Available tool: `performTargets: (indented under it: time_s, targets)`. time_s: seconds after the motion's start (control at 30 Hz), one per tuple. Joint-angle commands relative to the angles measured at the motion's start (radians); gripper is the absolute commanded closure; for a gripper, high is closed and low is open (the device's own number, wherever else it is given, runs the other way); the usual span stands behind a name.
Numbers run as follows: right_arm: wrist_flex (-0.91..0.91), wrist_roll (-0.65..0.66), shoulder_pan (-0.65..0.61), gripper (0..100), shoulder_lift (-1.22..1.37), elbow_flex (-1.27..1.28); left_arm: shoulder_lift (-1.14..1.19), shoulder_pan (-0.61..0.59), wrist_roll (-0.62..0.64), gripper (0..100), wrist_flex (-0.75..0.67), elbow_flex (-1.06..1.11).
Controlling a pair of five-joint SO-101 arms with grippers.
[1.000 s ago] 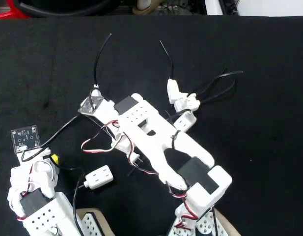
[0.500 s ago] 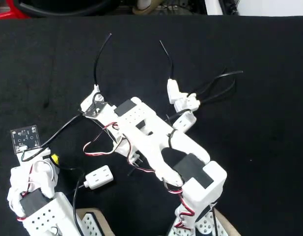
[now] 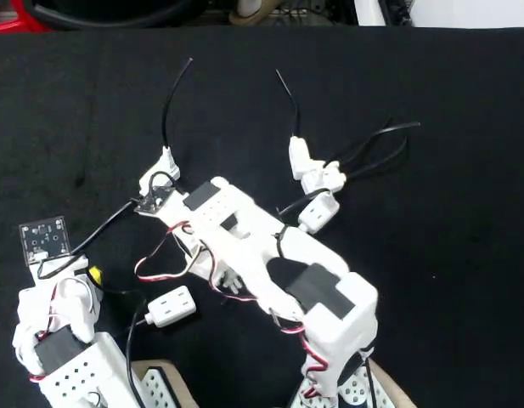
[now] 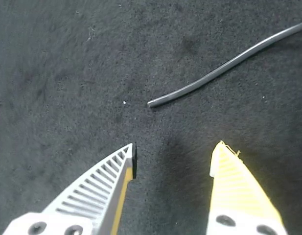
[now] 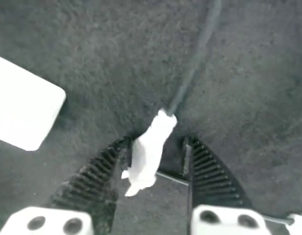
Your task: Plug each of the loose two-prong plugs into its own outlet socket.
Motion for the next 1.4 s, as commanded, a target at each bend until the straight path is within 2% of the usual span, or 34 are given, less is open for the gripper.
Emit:
performTargets:
  time_s: [0.0,0.2,0.53,0.63,0.73,0.87,1.0,1.23,1.37]
  targets:
    - [0.0,-0.006,-0.003,83.3,0.035,-0.027,-0.005,0.01,-0.023,75,-0.011,-0.004]
    - [0.0,-0.017,-0.002,97.2,0.036,-0.047,-0.005,0.01,-0.023,75,-0.009,-0.004]
    - [0.044,-0.02,0.009,98.7,0.027,-0.088,-0.005,0.01,-0.023,75,-0.009,-0.004]
    - [0.015,-0.005,0.08,98.7,-0.03,-0.097,-0.005,0.01,-0.025,75,-0.009,-0.004]
    - [-0.014,0.051,0.206,98.7,-0.085,-0.116,-0.005,0.012,-0.025,75,-0.009,-0.004]
    - [-0.063,0.158,0.276,98.7,-0.093,-0.119,-0.005,0.012,-0.025,75,-0.009,-0.004]
    - [-0.104,0.212,0.269,98.7,-0.031,-0.117,-0.005,0.012,-0.025,75,-0.009,-0.004]
    - [-0.118,0.224,0.172,97.6,0.065,-0.122,-0.005,0.01,-0.025,75,-0.009,-0.004]
    - [-0.034,0.226,0.15,87.4,0.064,-0.139,-0.005,0.01,-0.025,75,-0.009,-0.004]
